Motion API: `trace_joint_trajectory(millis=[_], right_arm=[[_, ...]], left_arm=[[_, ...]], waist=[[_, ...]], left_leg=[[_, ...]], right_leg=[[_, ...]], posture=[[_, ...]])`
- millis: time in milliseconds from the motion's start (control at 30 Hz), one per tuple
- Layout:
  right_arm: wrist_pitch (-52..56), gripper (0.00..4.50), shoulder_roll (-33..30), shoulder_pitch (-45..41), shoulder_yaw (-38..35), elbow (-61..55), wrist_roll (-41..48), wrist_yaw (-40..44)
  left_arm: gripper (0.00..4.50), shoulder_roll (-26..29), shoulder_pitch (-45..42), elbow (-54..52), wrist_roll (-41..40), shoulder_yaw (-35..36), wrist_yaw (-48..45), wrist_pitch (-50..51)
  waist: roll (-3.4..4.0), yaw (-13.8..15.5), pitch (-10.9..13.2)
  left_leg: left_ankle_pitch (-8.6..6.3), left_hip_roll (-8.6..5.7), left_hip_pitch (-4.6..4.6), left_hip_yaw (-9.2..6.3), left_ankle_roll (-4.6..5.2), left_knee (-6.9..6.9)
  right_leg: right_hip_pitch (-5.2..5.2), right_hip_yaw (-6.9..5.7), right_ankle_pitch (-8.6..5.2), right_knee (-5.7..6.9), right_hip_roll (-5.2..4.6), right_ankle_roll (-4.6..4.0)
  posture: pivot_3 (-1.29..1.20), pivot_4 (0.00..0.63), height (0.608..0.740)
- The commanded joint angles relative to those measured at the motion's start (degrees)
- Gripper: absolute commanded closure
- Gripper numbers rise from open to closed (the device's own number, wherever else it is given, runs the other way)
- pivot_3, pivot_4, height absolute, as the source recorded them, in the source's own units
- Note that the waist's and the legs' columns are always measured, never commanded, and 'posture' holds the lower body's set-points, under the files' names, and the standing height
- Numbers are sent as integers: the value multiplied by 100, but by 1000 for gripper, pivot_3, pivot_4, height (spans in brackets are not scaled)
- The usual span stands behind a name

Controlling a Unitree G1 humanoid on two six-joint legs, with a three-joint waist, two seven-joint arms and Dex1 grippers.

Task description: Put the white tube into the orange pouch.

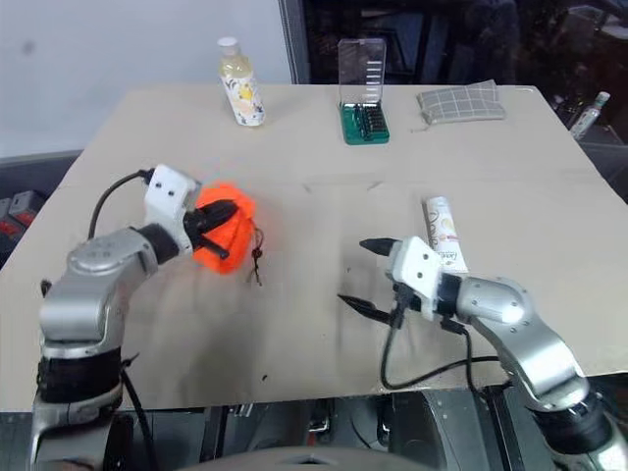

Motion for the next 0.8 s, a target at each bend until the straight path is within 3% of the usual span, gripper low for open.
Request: trace_joint_trajectory(millis=[33, 267, 500, 800], right_arm=[[124, 0, 571, -646, 420, 858, -497, -432], [418, 0, 2256, -1618, 532, 2496, -372, -811], [465, 0, 2846, -1945, 653, 3242, -241, -423], [-385, 0, 3868, -2906, 513, 5891, -688, -624]], left_arm=[[4391, -101, -457, -124, -554, -64, 14, 750], [4391, 226, -770, 100, -859, -153, -17, 971], [4391, 342, -1016, 274, -1184, -19, 15, 1079], [4391, 601, -1027, 366, -1328, -67, 31, 1013]], waist=[[0, -2, 1], [-6, -12, 1], [-6, -9, 1], [-5, -154, 1]], left_leg=[[3, 0, -1, 0, -4, 0], [20, 1, 3, -7, 16, -2], [6, -16, -1, -7, -8, -1], [14, -12, 16, -8, -22, -10]], right_leg=[[-1, 3, 0, 1, 8, 0], [-10, 27, 12, 41, 23, 18], [-7, 33, 12, 30, 10, 19], [-8, 41, 13, 53, 16, 17]], posture=[[0, 150, 740], [0, 150, 740], [0, 150, 740], [0, 150, 740]])
